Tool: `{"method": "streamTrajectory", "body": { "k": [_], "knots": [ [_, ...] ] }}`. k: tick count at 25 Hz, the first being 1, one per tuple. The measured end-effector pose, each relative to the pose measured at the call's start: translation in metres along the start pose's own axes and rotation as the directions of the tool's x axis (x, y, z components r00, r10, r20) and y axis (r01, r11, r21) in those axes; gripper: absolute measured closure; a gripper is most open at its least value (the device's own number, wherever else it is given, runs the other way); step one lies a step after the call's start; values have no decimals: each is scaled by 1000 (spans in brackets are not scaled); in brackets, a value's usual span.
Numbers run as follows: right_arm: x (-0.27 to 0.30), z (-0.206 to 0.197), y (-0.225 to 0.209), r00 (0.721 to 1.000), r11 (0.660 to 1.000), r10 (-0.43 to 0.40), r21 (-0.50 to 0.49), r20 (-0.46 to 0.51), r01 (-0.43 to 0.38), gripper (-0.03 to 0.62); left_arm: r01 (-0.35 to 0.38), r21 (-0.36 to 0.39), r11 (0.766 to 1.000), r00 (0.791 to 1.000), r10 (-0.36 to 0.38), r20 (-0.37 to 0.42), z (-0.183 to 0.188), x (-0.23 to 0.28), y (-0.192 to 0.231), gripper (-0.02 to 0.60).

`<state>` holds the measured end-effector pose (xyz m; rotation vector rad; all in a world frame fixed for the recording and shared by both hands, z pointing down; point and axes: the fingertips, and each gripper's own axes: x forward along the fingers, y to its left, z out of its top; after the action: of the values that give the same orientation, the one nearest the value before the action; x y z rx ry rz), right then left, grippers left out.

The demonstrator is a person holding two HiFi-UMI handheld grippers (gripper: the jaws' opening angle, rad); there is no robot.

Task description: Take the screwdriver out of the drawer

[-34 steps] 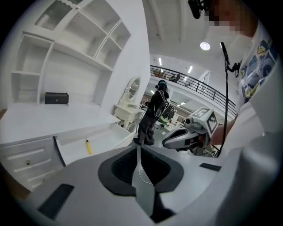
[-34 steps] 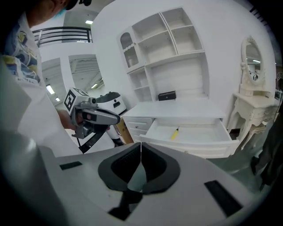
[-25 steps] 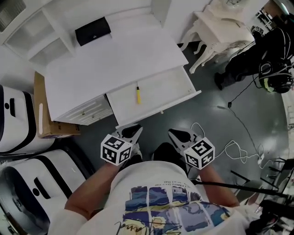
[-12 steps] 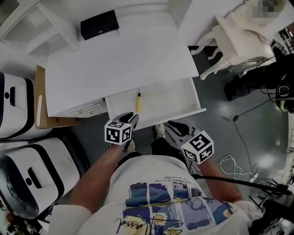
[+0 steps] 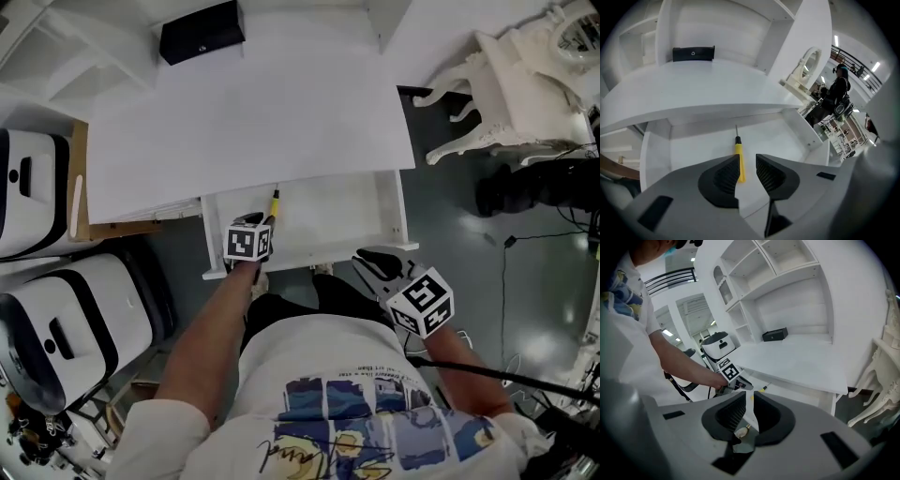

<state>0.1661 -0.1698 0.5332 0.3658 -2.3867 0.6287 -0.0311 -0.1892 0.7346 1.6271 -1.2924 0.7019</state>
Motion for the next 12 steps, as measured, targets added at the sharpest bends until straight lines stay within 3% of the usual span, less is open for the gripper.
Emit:
{"method": "streamTrajectory", "body": {
  "k": [8, 12],
  "knots": [
    [-18, -19, -36, 999, 1000, 2, 27, -51, -1, 528, -55, -55, 997, 997, 52, -64, -6, 45, 9, 469],
    [-20, -23, -47, 997, 999, 5, 45, -74, -2, 528, -85, -30, 996, 991, 82, -103, -4, 62, 12, 469]
  ]
}}
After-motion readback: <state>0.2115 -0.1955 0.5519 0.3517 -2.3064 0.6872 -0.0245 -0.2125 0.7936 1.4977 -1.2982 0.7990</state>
